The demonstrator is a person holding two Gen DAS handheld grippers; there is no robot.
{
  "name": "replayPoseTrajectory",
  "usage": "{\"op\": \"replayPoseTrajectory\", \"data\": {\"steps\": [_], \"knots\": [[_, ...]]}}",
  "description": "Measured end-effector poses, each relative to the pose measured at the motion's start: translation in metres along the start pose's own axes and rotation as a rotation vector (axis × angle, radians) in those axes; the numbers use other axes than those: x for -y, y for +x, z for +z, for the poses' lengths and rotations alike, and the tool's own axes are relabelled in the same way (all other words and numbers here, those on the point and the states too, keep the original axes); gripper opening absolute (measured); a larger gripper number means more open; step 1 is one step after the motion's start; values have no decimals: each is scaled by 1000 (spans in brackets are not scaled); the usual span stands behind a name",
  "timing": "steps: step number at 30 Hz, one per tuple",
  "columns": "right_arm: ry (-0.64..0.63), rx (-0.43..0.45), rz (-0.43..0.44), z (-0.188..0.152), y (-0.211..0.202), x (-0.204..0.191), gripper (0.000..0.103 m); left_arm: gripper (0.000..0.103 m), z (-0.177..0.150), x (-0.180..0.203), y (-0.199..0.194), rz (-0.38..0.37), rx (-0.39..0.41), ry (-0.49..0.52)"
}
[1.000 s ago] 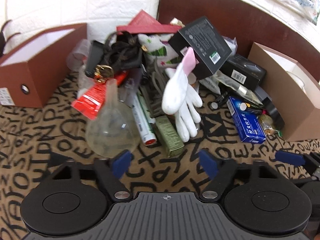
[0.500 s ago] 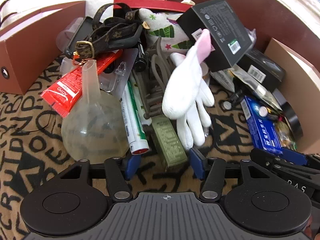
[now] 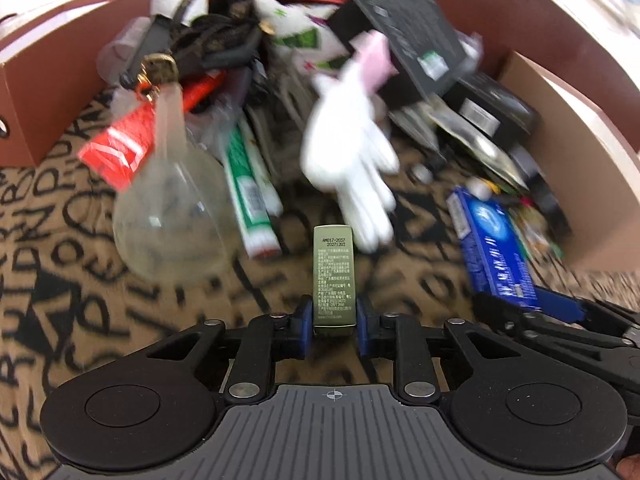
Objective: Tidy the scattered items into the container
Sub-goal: 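Lift both held boxes off the table toward the brown cardboard box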
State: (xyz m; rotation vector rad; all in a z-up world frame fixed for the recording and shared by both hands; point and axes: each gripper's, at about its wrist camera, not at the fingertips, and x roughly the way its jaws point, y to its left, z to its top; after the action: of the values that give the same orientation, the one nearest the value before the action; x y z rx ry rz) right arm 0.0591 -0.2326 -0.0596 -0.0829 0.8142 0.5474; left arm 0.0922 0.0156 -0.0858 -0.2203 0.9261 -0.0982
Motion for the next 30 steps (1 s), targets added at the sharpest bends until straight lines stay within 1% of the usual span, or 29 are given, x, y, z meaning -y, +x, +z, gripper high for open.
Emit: {"op": "replayPoseTrajectory", "data": {"steps": [9, 13, 15, 16, 17, 19, 22, 23, 24, 25, 28, 30], "knots": [[-42, -71, -19, -52, -58, -11, 63, 19, -48, 28, -30, -69, -44, 93], [-42, -103, -22, -72, -77, -12, 64, 19, -70, 34, -43, -88, -50, 105], [-30, -99, -20, -76, -80, -11, 70, 29, -72, 36, -44, -81, -47, 105], [-19, -88, -25, -75, -80, -11, 73, 40, -72, 36, -44, -78, -44, 100], [-10, -76, -31, -73, -80, -11, 73, 44, -71, 36, -44, -78, -43, 95], [6, -50, -38, -67, -78, -10, 73, 50, -69, 38, -44, -79, -37, 99], [14, -45, -46, -59, -71, -9, 72, 47, -66, 41, -40, -59, -43, 120], [14, -46, -46, -58, -69, -9, 70, 40, -66, 41, -40, -57, -39, 120], [13, -53, -44, -57, -66, -8, 69, 39, -66, 40, -40, -57, -42, 119], [14, -60, -41, -58, -65, -8, 67, 39, -65, 39, -39, -60, -43, 117], [18, -68, -33, -59, -61, -7, 67, 42, -65, 39, -38, -60, -37, 116], [16, -66, -34, -59, -59, -8, 67, 42, -65, 41, -36, -54, -35, 126]]}}
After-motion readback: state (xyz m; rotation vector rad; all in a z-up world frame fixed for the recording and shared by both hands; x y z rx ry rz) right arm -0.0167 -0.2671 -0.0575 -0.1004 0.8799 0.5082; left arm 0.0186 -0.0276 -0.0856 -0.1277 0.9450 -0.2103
